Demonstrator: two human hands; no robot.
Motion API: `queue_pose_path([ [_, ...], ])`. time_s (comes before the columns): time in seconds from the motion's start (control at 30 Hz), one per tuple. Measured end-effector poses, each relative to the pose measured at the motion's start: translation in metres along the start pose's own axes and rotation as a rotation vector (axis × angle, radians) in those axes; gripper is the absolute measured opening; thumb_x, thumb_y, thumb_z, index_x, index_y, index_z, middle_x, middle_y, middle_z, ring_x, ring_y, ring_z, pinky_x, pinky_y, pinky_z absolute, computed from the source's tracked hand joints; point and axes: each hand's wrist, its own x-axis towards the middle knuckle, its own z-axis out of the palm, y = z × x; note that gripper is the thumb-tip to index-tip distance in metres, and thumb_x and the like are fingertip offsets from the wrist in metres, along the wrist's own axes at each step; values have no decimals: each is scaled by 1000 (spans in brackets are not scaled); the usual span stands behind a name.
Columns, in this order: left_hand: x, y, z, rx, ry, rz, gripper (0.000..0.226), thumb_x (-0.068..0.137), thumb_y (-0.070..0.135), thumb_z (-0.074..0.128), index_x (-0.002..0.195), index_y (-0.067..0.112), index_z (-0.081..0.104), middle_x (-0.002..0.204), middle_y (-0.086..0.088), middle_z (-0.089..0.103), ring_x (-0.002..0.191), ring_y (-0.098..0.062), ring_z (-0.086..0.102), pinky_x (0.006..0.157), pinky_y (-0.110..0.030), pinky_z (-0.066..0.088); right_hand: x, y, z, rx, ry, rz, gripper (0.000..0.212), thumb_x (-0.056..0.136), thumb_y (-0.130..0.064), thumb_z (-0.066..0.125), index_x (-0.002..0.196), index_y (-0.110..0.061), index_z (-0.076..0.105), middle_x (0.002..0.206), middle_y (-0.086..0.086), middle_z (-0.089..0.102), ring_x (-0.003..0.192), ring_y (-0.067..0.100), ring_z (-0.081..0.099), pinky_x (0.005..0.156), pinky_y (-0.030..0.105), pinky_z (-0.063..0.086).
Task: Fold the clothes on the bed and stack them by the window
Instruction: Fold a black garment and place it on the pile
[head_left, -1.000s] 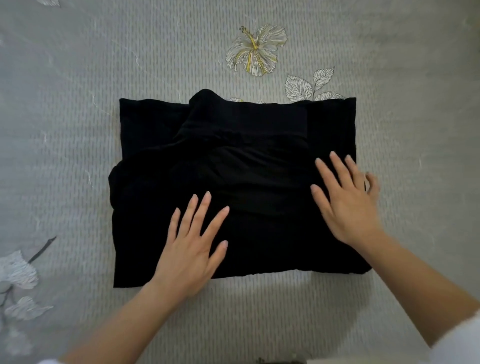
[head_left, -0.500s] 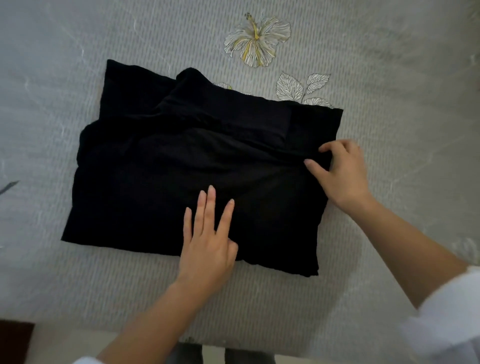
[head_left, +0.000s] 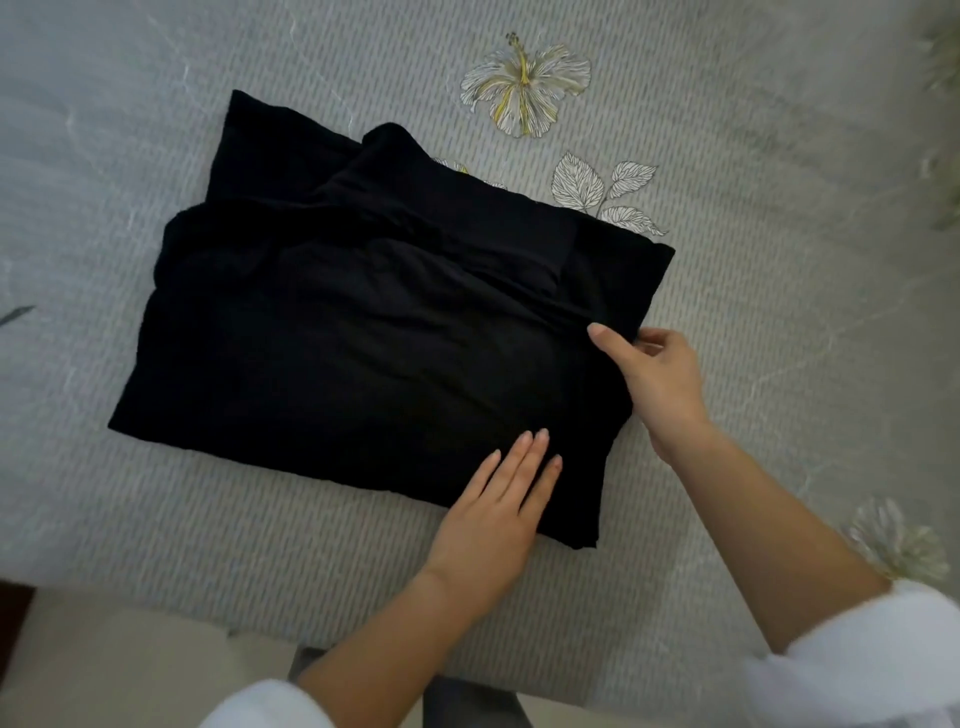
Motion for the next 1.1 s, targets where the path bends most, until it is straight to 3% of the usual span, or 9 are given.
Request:
queue_pose_path([
  [0.13, 1, -8, -9, -465, 10, 44, 54, 101, 17, 34, 152, 24, 16, 160, 4, -3, 141, -2, -18, 113, -20, -16, -5, -25, 1, 94, -160, 89, 46, 70, -26, 83, 109, -6, 67, 97, 6, 74, 85, 19, 73, 78, 32, 59],
  [0.23, -6, -16, -41, -1146, 43, -182, 43, 103, 16, 35, 140, 36, 39, 151, 17, 25, 139, 9, 13, 111, -9, 11, -11, -52, 4, 248, -235, 184, 40, 74, -7, 74, 112, -1, 67, 101, 12, 73, 86, 24, 72, 68, 34, 60],
  [0.33, -25, -38, -72, -1565, 192, -231, 36, 102, 13, 38, 126, 33, 56, 131, 13, 58, 123, -2, 51, 101, -17, 41, -20, -84, 17, 342, -317, 192, 38, 76, -6, 64, 113, -3, 65, 103, 11, 70, 86, 24, 70, 77, 34, 56],
  [0.47, -59, -80, -90, -1968, 398, -313, 31, 91, 19, 54, 109, 37, 71, 121, 5, 66, 118, -12, 58, 98, -30, 44, -42, -129, 64, 440, -394, 71, 24, 76, -1, 58, 98, -11, 53, 74, 4, 57, 62, 17, 59, 55, 25, 49],
  [0.57, -82, -115, -85, -2261, 550, -349, 43, 84, 17, 56, 127, 24, 61, 132, -6, 59, 123, -21, 56, 100, -38, 45, -57, -156, 118, 438, -424, -70, 33, 73, 7, 57, 94, -18, 52, 68, 1, 55, 63, 17, 56, 54, 26, 48],
  [0.73, -110, -166, -71, -2349, 788, -562, 37, 97, 18, 43, 133, 19, 52, 130, -5, 61, 120, -21, 58, 98, -41, 41, -82, -184, 213, 191, -584, -217, 85, 79, -9, 67, 150, -28, 25, 92, 2, 64, 71, 16, 66, 59, 27, 53],
  [0.83, -122, -187, -60, -2255, 772, -880, 28, 100, 19, 41, 122, 21, 58, 120, -5, 67, 109, -19, 64, 92, -37, 48, -87, -178, 245, -210, -518, -394, 77, 87, -30, 63, 151, -25, 20, 91, -6, 62, 79, 9, 66, 67, 25, 55],
  [0.93, -131, -197, -50, -2059, 699, -1061, 22, 96, 25, 50, 112, 19, 64, 106, -4, 71, 96, -19, 67, 77, -33, 53, -83, -152, 244, -417, -347, -611, 60, 87, -26, 60, 143, -18, 37, 90, -10, 59, 85, 5, 60, 78, 16, 49],
  [1.1, -127, -192, -52, -1864, 624, -1071, 18, 89, 30, 60, 92, 16, 71, 86, -7, 74, 80, -18, 71, 71, -29, 55, -82, -89, 216, -866, -42, -951, 62, 86, -34, 61, 141, -19, 38, 141, 4, 37, 130, 25, 30, 106, 46, 25],
])
